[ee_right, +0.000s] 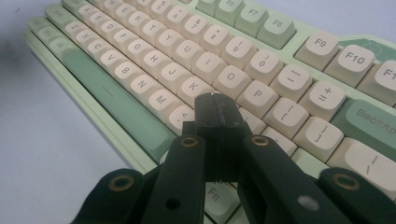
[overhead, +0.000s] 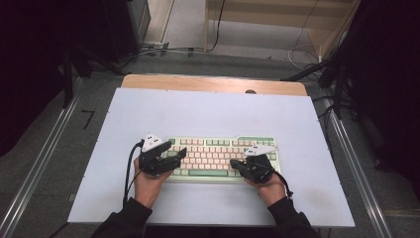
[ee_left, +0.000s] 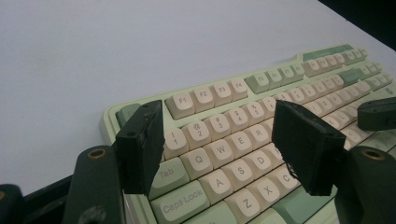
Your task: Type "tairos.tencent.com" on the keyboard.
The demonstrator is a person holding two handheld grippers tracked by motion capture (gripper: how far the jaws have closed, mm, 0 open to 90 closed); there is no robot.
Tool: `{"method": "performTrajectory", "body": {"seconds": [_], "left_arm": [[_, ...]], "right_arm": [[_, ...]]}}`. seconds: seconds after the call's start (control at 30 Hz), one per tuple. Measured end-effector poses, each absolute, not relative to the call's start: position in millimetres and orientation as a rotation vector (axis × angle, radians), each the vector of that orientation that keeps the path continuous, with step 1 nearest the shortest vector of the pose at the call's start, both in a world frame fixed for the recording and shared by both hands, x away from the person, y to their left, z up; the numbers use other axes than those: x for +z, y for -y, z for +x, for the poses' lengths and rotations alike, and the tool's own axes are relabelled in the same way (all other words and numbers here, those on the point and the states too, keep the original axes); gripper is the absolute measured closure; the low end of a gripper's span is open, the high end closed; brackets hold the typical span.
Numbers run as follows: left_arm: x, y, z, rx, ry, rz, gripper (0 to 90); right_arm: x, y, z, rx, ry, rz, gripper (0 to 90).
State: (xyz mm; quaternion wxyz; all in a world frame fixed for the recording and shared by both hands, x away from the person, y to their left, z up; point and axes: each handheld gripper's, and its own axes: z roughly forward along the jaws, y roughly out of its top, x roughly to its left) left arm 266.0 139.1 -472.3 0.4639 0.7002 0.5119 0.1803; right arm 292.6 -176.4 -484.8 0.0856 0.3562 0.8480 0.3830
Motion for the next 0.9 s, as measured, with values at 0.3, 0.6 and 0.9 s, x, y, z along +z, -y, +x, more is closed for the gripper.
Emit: {"method": "performTrajectory", "body": {"seconds": [0.3, 0.6, 0.9], "left_arm": [[-472.2, -139.0, 265.9, 0.441, -1.255, 1.721, 34.8], [-472.3, -137.9, 265.7, 0.440, -1.247, 1.727, 34.8], [-471.9, -137.0, 265.0, 0.435, -1.239, 1.728, 34.8]], "right_arm": [[-485.3, 177.7, 292.6, 1.147, -2.527, 1.062, 87.4], [-489.6, 176.9, 291.8, 1.156, -2.529, 1.061, 87.5], [-473.8, 189.5, 295.7, 1.255, -2.409, 1.139, 45.1]]}}
